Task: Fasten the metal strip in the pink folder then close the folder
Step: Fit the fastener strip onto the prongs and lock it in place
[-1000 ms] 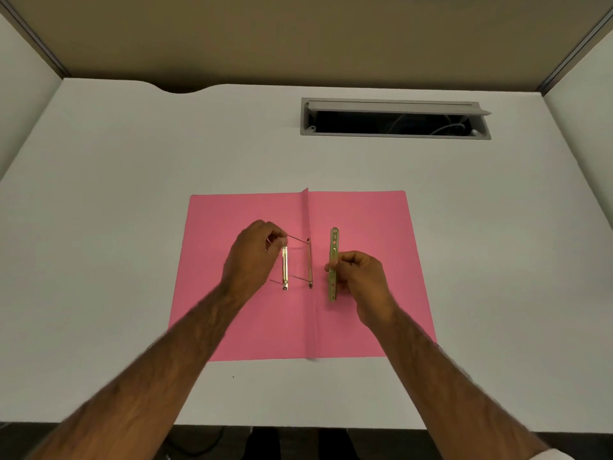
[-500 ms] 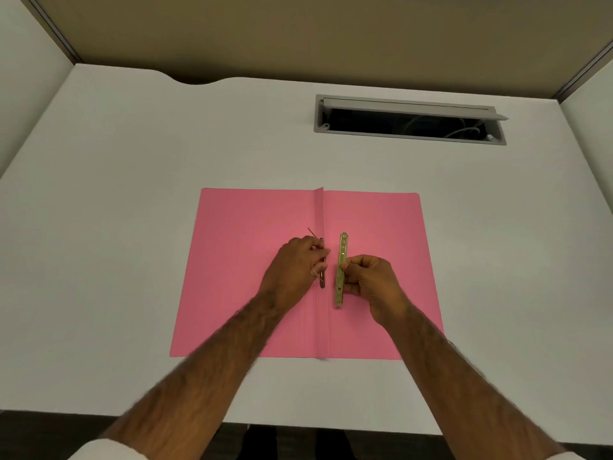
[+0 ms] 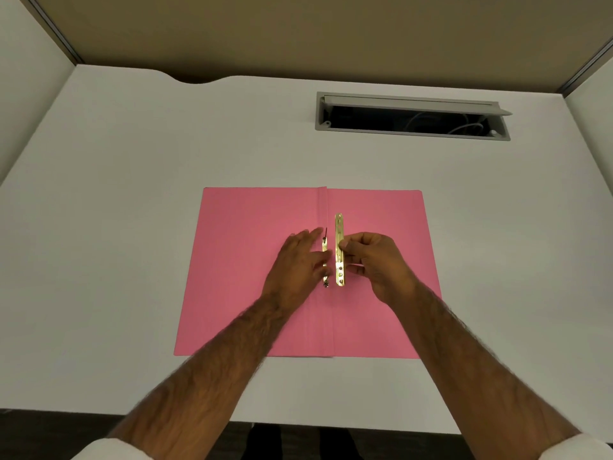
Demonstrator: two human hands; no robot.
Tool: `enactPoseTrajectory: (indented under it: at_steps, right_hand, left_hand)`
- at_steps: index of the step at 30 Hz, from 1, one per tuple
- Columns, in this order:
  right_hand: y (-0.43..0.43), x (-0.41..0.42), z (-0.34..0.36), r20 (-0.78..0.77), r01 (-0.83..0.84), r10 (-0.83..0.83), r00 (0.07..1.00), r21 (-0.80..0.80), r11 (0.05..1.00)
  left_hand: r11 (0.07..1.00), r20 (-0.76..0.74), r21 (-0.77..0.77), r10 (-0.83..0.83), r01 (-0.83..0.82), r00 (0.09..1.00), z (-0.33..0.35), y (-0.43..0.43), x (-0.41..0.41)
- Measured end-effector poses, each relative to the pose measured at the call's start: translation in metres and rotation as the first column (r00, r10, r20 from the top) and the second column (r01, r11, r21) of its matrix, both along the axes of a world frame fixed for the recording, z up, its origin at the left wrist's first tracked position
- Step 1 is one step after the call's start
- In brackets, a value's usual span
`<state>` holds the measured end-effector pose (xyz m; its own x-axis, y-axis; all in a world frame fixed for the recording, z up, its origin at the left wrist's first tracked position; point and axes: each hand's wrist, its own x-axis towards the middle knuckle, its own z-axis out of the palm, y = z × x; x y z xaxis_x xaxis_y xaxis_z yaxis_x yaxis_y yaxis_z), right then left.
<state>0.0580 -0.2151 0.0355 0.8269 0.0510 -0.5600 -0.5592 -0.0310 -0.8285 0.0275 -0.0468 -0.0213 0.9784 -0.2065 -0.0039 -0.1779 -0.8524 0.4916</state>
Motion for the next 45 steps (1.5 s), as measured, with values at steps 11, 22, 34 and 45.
enactPoseTrajectory:
  at_steps: [11, 22, 34, 45]
  right_hand:
    - [0.010, 0.006, 0.011, 0.013, -0.087, 0.088, 0.996, -0.067, 0.994]
    - [0.016, 0.004, 0.012, -0.024, -0.084, 0.082, 0.996, -0.093, 0.992]
    - [0.014, 0.002, 0.007, -0.035, -0.063, 0.060, 0.998, -0.088, 0.994]
    - [0.017, 0.006, 0.008, -0.031, -0.050, 0.047, 0.998, -0.091, 0.995]
  left_hand:
    - [0.993, -0.070, 0.086, -0.072, 0.077, 0.995, 0.004, -0.002, 0.000]
    - [0.997, -0.043, 0.062, -0.037, 0.040, 0.998, 0.003, -0.004, -0.003]
    - [0.924, -0.168, 0.317, -0.167, 0.214, 0.972, -0.005, 0.005, 0.003]
    - [0.913, -0.172, 0.342, -0.171, 0.221, 0.970, -0.004, 0.005, 0.002]
